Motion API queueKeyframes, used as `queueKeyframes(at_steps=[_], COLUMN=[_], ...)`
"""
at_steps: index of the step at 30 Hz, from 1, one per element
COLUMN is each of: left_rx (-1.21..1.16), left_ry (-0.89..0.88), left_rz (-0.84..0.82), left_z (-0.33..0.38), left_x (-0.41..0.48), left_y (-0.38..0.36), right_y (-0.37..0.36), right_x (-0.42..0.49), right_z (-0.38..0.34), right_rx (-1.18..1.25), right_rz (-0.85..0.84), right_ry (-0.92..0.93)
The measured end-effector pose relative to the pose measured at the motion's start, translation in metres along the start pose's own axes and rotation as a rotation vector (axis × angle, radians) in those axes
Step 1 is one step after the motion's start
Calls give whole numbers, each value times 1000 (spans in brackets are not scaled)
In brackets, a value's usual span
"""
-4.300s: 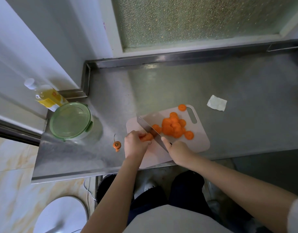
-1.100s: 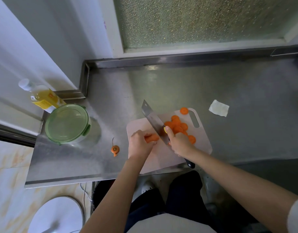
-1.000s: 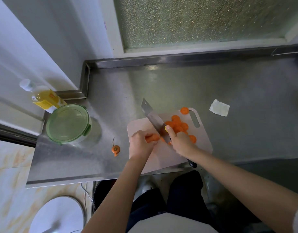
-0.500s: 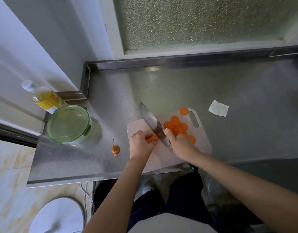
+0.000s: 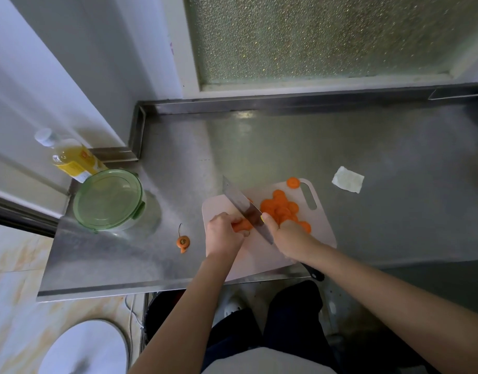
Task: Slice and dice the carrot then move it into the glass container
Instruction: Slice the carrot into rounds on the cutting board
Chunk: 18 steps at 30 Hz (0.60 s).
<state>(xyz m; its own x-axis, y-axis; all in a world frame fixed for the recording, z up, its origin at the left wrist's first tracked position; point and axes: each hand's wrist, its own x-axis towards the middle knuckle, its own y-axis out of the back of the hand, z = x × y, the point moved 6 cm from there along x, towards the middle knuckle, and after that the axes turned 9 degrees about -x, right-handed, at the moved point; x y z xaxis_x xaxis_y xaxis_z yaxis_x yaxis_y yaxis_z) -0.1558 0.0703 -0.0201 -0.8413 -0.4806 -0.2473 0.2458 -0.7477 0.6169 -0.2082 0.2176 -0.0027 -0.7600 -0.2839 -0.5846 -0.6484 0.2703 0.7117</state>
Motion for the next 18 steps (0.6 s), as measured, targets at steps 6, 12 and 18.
queueKeyframes(at_steps=[6,12,18], left_rx=[29,31,1], left_ry=[6,6,23], left_rz=[-12,-16,-23], left_z=[0,-3,-3], left_x=[-1,1,3], left_y=[-4,-3,0], right_y=[-3,-4,-6], right_x=[11,9,-18], right_z=[-25,-24,16], right_rx=[-59,-33,75], right_rz=[-69,-45,-26], right_ry=[-15,17,67])
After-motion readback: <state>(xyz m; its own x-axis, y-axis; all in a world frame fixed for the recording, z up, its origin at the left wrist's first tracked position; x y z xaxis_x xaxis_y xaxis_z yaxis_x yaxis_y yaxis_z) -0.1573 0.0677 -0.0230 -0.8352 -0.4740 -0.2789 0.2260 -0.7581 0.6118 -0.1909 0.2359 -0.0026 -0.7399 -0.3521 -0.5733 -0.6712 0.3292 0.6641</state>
